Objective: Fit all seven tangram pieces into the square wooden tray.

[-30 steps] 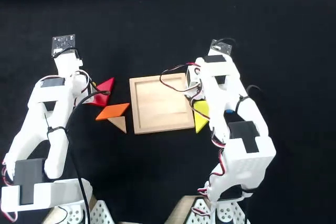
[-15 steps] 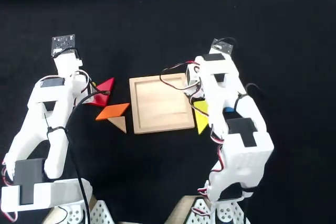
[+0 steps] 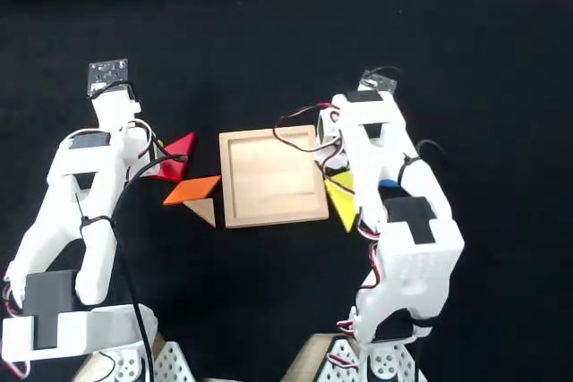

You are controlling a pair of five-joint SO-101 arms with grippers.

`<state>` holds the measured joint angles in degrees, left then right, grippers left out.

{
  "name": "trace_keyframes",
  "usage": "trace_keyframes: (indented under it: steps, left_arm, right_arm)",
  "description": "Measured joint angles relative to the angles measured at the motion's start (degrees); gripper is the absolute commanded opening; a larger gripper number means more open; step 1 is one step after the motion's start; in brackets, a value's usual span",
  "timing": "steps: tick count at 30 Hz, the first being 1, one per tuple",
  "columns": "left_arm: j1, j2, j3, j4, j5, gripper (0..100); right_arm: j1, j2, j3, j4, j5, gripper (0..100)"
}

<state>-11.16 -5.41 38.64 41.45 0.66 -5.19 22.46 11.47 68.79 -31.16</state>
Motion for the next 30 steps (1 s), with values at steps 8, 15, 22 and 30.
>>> trace_keyframes:
  steps: [8, 15, 22, 30]
  left_arm:
    - [0.0, 0.0, 0.0, 0.0, 0.0, 16]
    - [0.0, 0.0, 0.0, 0.0, 0.0, 16]
    - [0.0, 0.0, 0.0, 0.0, 0.0, 16]
    - [0.0, 0.0, 0.0, 0.0, 0.0, 16]
  right_arm:
    - [0.09, -0.09, 0.0, 0.35, 0.0, 19.3]
    - [0.09, 0.0, -0.53, 1.49, 3.69, 22.3]
    - [-3.96, 0.18, -1.93, 7.3, 11.6, 32.3]
    - [-7.3, 0.18, -1.93, 8.35, 15.03, 32.2]
